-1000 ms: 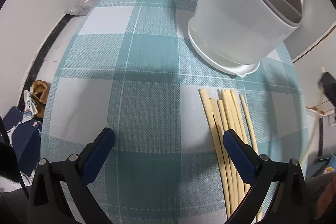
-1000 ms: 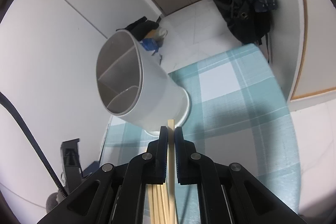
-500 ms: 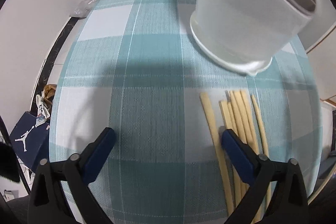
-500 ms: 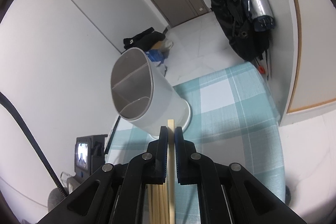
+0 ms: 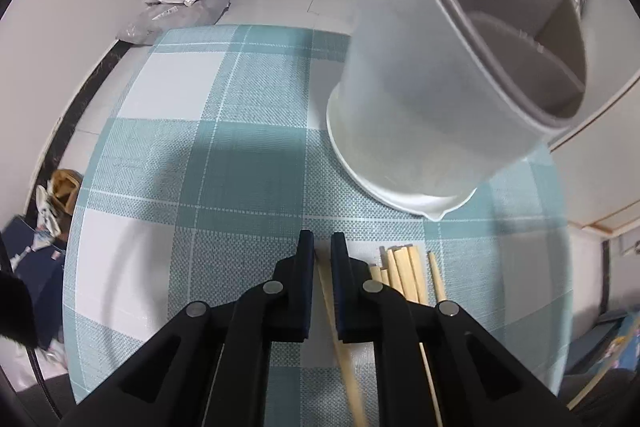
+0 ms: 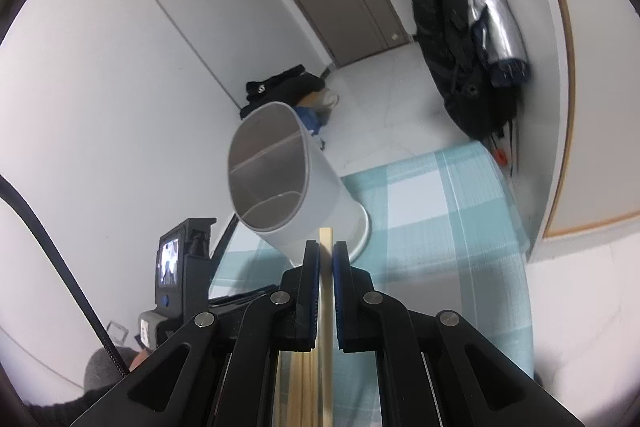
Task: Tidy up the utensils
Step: 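Lift the chopstick with the right gripper toward the utensil holder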
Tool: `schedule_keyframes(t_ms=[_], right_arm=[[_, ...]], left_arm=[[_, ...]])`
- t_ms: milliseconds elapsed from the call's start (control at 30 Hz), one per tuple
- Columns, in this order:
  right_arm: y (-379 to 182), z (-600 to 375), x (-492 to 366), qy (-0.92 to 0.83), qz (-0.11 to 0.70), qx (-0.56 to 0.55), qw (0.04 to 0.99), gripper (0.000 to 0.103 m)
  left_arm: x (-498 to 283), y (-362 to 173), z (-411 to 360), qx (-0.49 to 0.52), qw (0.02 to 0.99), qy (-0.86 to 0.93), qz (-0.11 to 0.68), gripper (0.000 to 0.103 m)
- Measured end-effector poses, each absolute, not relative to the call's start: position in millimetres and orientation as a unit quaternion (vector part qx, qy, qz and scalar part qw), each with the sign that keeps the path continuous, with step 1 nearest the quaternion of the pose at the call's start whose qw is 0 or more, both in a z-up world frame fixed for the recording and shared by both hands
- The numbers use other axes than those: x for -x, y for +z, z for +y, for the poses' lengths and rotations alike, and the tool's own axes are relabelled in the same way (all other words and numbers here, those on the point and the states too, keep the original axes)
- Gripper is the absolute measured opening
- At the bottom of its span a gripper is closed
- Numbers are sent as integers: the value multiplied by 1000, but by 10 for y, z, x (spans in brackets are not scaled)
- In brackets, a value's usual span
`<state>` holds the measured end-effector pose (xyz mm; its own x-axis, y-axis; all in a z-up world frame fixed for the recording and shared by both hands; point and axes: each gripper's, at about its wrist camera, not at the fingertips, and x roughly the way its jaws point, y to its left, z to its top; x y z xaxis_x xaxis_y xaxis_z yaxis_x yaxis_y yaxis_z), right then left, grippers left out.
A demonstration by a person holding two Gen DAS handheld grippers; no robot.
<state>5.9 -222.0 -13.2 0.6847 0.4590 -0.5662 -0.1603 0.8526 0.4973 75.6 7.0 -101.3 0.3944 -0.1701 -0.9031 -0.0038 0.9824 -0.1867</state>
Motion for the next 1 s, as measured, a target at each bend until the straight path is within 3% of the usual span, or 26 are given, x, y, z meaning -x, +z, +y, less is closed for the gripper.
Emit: schedule_keyframes(t_ms=[500, 1000], right_arm=[[116, -1924, 278, 183, 256, -146, 938, 6], [360, -1784, 205, 164, 207, -114, 958, 6]], left_arm=[[-115, 81, 126, 114, 922, -109, 353, 3], [-168, 398, 77, 57, 922, -180, 337, 3]])
